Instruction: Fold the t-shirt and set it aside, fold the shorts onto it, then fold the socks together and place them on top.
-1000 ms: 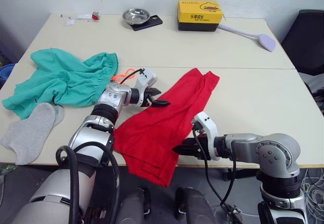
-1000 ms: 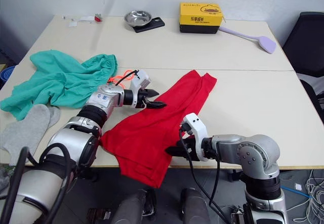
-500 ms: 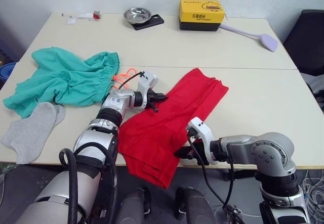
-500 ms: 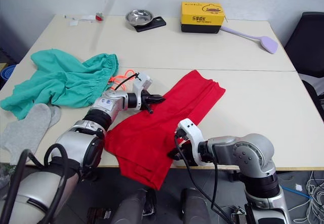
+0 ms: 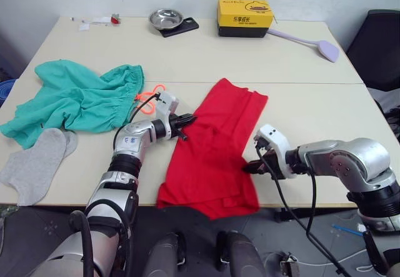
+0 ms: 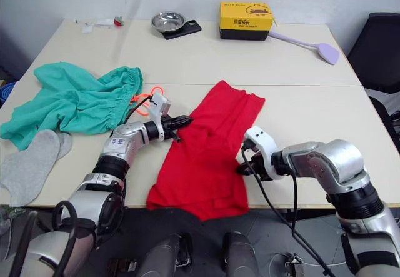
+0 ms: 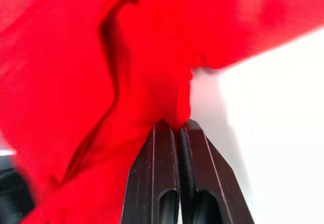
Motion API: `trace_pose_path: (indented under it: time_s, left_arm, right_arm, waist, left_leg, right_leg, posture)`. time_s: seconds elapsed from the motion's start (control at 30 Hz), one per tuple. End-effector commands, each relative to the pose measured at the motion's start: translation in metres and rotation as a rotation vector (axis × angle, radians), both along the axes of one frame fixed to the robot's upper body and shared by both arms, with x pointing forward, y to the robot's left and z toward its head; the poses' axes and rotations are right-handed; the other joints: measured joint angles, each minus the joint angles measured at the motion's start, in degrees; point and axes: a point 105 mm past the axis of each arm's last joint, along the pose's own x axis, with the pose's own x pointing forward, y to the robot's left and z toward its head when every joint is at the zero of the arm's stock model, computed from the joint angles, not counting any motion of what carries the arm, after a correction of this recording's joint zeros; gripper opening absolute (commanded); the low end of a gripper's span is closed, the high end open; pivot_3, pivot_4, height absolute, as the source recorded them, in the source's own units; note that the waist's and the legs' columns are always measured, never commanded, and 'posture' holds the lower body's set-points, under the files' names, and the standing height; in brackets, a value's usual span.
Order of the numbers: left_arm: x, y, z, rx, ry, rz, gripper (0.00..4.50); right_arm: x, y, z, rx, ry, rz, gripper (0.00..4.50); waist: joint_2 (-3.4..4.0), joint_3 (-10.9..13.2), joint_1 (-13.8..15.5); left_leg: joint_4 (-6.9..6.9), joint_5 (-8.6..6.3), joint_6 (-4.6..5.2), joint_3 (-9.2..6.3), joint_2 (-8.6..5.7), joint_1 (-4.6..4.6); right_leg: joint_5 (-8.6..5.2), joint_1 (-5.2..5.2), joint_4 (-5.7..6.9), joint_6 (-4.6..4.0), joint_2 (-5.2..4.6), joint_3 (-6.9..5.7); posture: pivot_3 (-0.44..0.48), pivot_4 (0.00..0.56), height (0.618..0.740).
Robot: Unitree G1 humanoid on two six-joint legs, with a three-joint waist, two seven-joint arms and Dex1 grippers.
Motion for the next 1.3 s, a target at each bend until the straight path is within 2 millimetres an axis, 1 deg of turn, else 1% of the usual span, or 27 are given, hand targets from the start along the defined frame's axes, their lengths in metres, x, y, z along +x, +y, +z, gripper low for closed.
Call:
trace_pose_path:
  time_s: [0.03, 0.1, 0.17, 0.27, 0.33, 0.4, 0.43, 0.47, 0.5, 0.57, 0.6, 0.63, 0.67, 0.7, 0.73, 0.8, 0.87, 0.9, 1.0, 1.07, 1.13, 1.2, 1.3]
  left_arm:
    - [0.0, 0.013, 0.023, -0.083, -0.089, 0.139, 0.03]
    - [-0.005, 0.017, 0.025, -0.104, -0.112, 0.193, 0.03]
    - [-0.012, 0.018, 0.024, -0.11, -0.127, 0.222, 0.03]
    - [-0.019, 0.016, 0.019, -0.113, -0.103, 0.207, 0.03]
    - [-0.022, 0.019, 0.019, -0.132, -0.09, 0.199, 0.03]
    - [-0.023, 0.025, 0.02, -0.144, -0.073, 0.189, 0.0]
    - [-0.024, 0.027, 0.018, -0.115, -0.067, 0.184, 0.0]
    - [-0.026, 0.03, 0.018, -0.07, -0.081, 0.164, 0.45]
    - [-0.031, 0.033, 0.018, -0.013, -0.107, 0.126, 0.68]
    - [-0.041, 0.043, 0.026, 0.085, -0.188, 0.071, 1.32]
    - [-0.048, 0.049, 0.031, 0.123, -0.228, 0.034, 1.59]
    - [-0.056, 0.058, 0.033, 0.181, -0.264, -0.003, 1.97]
    - [-0.064, 0.064, 0.033, 0.245, -0.294, -0.046, 2.28]
    - [-0.074, 0.069, 0.033, 0.308, -0.329, -0.107, 2.6]
    - [-0.081, 0.075, 0.03, 0.372, -0.343, -0.147, 2.91]
    - [-0.091, 0.083, 0.023, 0.479, -0.386, -0.222, 3.55]
    - [-0.105, 0.085, 0.019, 0.558, -0.467, -0.333, 4.22]
    - [-0.111, 0.085, 0.018, 0.59, -0.509, -0.389, 4.45]
    - [-0.122, 0.087, 0.0, 0.706, -0.525, -0.538, 4.45]
    - [-0.128, 0.087, -0.013, 0.775, -0.554, -0.63, 4.45]
    - [-0.131, 0.086, -0.023, 0.807, -0.565, -0.699, 4.45]
    - [-0.134, 0.081, -0.028, 0.802, -0.569, -0.746, 4.45]
    - [-0.137, 0.071, -0.033, 0.786, -0.586, -0.809, 4.45]
  right_arm:
    - [0.021, -0.007, 0.009, -0.007, -0.076, -0.005, 0.0]
    - [0.027, -0.009, 0.009, -0.015, -0.087, 0.006, 0.0]
    - [0.028, -0.007, 0.009, -0.012, -0.088, 0.031, 0.0]
    - [0.027, -0.002, 0.007, 0.005, -0.084, 0.06, 0.0]
    - [0.024, 0.002, 0.01, 0.059, -0.061, 0.065, 0.0]
    - [0.019, 0.002, 0.013, 0.084, -0.039, 0.078, 0.47]
    - [0.019, -0.001, 0.013, 0.072, -0.044, 0.069, 0.65]
    - [0.018, -0.007, 0.013, 0.055, -0.056, 0.064, 0.96]
    - [0.018, -0.013, 0.014, 0.042, -0.065, 0.055, 1.34]
    - [0.016, -0.026, 0.019, 0.034, -0.094, 0.054, 2.03]
    - [0.016, -0.036, 0.023, 0.019, -0.152, 0.078, 2.34]
    - [0.015, -0.047, 0.026, -0.013, -0.236, 0.136, 2.76]
    - [0.014, -0.059, 0.028, -0.05, -0.306, 0.184, 3.08]
    - [0.013, -0.07, 0.028, -0.09, -0.377, 0.234, 3.45]
    - [0.012, -0.079, 0.027, -0.123, -0.424, 0.275, 3.75]
    - [0.009, -0.09, 0.024, -0.171, -0.505, 0.346, 4.46]
    - [0.003, -0.094, 0.019, -0.212, -0.6, 0.464, 4.5]
    - [0.0, -0.096, 0.015, -0.245, -0.648, 0.519, 4.5]
    - [-0.006, -0.1, 0.0, -0.335, -0.74, 0.663, 4.5]
    - [-0.009, -0.096, -0.01, -0.372, -0.818, 0.774, 4.5]
    - [-0.009, -0.088, -0.017, -0.372, -0.871, 0.836, 4.5]
    - [-0.009, -0.078, -0.023, -0.352, -0.911, 0.881, 4.5]
    - [-0.008, -0.063, -0.029, -0.323, -0.958, 0.946, 4.5]
  waist:
    - [-0.01, 0.0, 0.24]
    - [-0.01, 0.0, 0.46]
    - [-0.01, 0.0, 0.61]
    - [-0.01, 0.0, 0.63]
    - [-0.01, 0.0, 0.59]
    - [-0.01, 0.0, 0.58]
    - [-0.01, 0.0, 0.57]
    - [-0.01, 0.0, 0.57]
    - [-0.01, 0.0, 0.57]
    - [0.0, 0.01, 0.43]
    - [0.0, 0.01, 0.43]
    - [0.0, 0.01, 0.43]
    - [0.01, 0.02, 0.51]
    - [0.02, 0.02, 0.55]
    - [0.03, 0.03, 0.53]
    - [0.09, 0.06, 0.5]
    - [0.14, 0.09, 0.42]
    - [0.15, 0.1, 0.4]
    - [0.29, 0.18, 0.24]
    - [0.32, 0.19, 0.14]
    - [0.29, 0.17, 0.1]
    - [0.26, 0.14, -0.09]
    - [0.23, 0.11, -0.41]
  left_leg:
    - [0.02, 0.01, 0.01, -0.01, 0.0, 0.0]
    - [0.04, 0.01, 0.02, -0.01, -0.02, -0.01]
    - [0.05, 0.02, 0.04, -0.03, -0.03, -0.01]
    - [0.06, 0.0, 0.06, -0.04, -0.07, -0.01]
    - [0.07, 0.0, 0.06, -0.04, -0.07, -0.01]
    - [0.07, 0.01, 0.05, -0.05, -0.06, -0.01]
    - [0.06, 0.01, 0.04, -0.06, -0.06, -0.01]
    - [0.04, 0.01, 0.04, -0.06, -0.06, -0.01]
    - [0.04, 0.01, 0.04, -0.08, -0.05, -0.01]
    - [0.01, 0.0, 0.02, -0.07, -0.06, -0.01]
    - [-0.02, -0.01, 0.0, -0.06, -0.06, -0.01]
    - [-0.01, -0.03, -0.01, -0.06, -0.07, -0.01]
    - [-0.03, -0.06, -0.06, -0.06, -0.07, -0.02]
    - [-0.05, -0.23, -0.32, -0.04, -0.08, -0.04]
    - [-0.07, -0.27, -0.34, 0.0, -0.08, -0.03]
    - [-0.09, -0.27, -0.33, 0.12, -0.08, 0.0]
    - [-0.06, -0.27, -0.33, 0.19, -0.07, 0.03]
    - [-0.06, -0.26, -0.34, 0.2, -0.07, 0.07]
    - [-0.11, -0.26, -0.37, 0.26, -0.04, 0.12]
    - [-0.11, -0.26, -0.37, 0.31, -0.04, 0.15]
    - [-0.1, -0.25, -0.38, 0.36, 0.0, 0.23]
    - [-0.06, -0.26, -0.38, 0.36, 0.03, 0.35]
    - [-0.19, -0.32, -0.42, 0.38, 0.05, 0.86]
  right_leg:
    - [0.0, 0.01, 0.02, 0.0, 0.0, -0.02]
    - [0.01, 0.03, 0.01, 0.02, -0.03, -0.01]
    - [0.04, 0.07, -0.03, 0.07, -0.05, -0.04]
    - [0.06, 0.11, -0.07, 0.1, -0.08, -0.05]
    - [0.06, 0.13, -0.07, 0.11, -0.08, -0.07]
    - [0.06, 0.12, -0.06, 0.11, -0.07, -0.08]
    - [0.06, 0.12, -0.06, 0.11, -0.07, -0.09]
    - [0.06, 0.11, -0.06, 0.11, -0.07, -0.09]
    - [0.06, 0.11, -0.07, 0.11, -0.07, -0.11]
    - [0.06, 0.1, -0.09, 0.11, -0.07, -0.11]
    - [0.06, 0.1, -0.11, 0.11, -0.07, -0.11]
    - [0.06, 0.1, -0.14, 0.11, -0.07, -0.11]
    - [0.06, 0.1, -0.19, 0.11, -0.07, -0.11]
    - [0.06, 0.1, -0.25, 0.11, -0.06, -0.13]
    - [0.06, 0.11, -0.29, 0.11, -0.04, -0.13]
    - [0.07, 0.11, -0.34, 0.14, -0.02, -0.15]
    - [0.11, 0.11, -0.33, 0.2, -0.03, -0.14]
    - [0.11, 0.11, -0.31, 0.21, -0.05, -0.07]
    - [0.11, 0.09, -0.31, 0.21, -0.04, 0.13]
    - [0.11, 0.06, -0.27, 0.2, -0.04, 0.2]
    - [0.11, 0.09, -0.22, 0.2, 0.0, 0.25]
    - [0.12, 0.19, -0.22, 0.2, 0.0, 0.29]
    - [0.11, 0.61, -0.29, 0.18, -0.01, 0.37]
  posture:
    - [0.0, 0.15, 0.74]
    - [0.0, 0.15, 0.74]
    - [0.0, 0.15, 0.74]
    - [0.0, 0.15, 0.74]
    - [0.0, 0.15, 0.74]
    - [0.0, 0.15, 0.74]
    - [0.0, 0.15, 0.74]
    - [0.0, 0.15, 0.74]
    - [0.0, 0.15, 0.74]
    - [0.0, 0.15, 0.74]
    - [0.0, 0.15, 0.74]
    - [0.0, 0.15, 0.74]
    - [0.0, 0.15, 0.74]
    - [0.0, 0.15, 0.74]
    - [0.0, 0.15, 0.74]
    - [0.0, 0.15, 0.74]
    - [0.0, 0.15, 0.74]
    - [0.0, 0.15, 0.74]
    - [0.0, 0.15, 0.74]
    - [0.0, 0.15, 0.74]
    - [0.0, 0.15, 0.74]
    - [0.0, 0.15, 0.74]
    - [0.0, 0.15, 0.74]
